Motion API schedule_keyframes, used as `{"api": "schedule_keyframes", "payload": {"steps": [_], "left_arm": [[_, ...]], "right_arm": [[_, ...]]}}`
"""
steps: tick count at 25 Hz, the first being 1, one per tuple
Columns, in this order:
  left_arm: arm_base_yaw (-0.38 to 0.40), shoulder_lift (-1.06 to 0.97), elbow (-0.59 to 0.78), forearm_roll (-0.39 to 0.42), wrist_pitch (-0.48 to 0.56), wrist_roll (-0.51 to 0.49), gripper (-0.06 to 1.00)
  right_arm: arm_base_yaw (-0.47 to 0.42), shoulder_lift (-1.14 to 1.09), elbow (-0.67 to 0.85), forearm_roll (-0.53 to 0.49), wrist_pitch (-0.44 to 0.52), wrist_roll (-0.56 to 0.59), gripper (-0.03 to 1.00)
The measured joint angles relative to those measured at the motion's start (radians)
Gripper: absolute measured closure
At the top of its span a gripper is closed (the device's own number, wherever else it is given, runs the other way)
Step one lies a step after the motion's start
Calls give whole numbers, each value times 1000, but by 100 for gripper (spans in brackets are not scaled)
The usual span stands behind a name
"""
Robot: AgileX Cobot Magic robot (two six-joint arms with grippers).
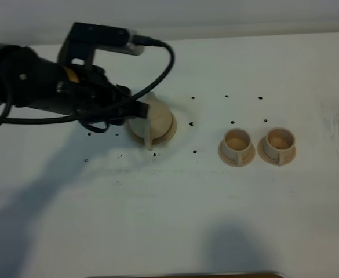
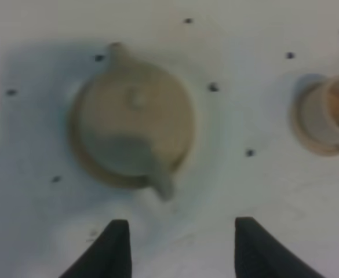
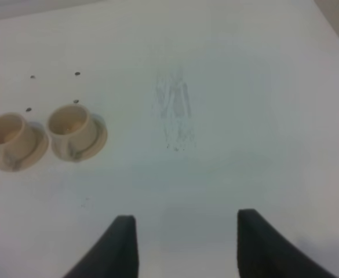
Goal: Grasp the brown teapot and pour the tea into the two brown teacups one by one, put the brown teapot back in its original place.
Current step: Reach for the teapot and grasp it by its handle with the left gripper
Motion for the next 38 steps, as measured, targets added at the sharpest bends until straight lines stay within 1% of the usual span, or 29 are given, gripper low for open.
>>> {"api": "schedule_keyframes", "payload": {"steps": [2,4,7,10,11,13,19,26,33,38], "left_arm": [[-16,20,-12,0,4,-46,55],[-19,33,-16,21,5,-126,55],[-19,47,-17,86,5,-311,57],[-19,60,-17,133,9,-485,60],[-19,65,-17,146,12,-525,62],[-21,76,-17,155,16,-561,64],[-53,123,-18,155,52,-543,64],[-67,145,-18,149,71,-541,63],[-67,171,-38,181,98,-541,63],[-67,237,-105,192,117,-521,56]], "right_arm": [[0,0,0,0,0,0,56],[0,0,0,0,0,0,56],[0,0,0,0,0,0,56],[0,0,0,0,0,0,56],[0,0,0,0,0,0,56],[0,0,0,0,0,0,56],[0,0,0,0,0,0,56],[0,0,0,0,0,0,56],[0,0,0,0,0,0,56],[0,0,0,0,0,0,56]]}}
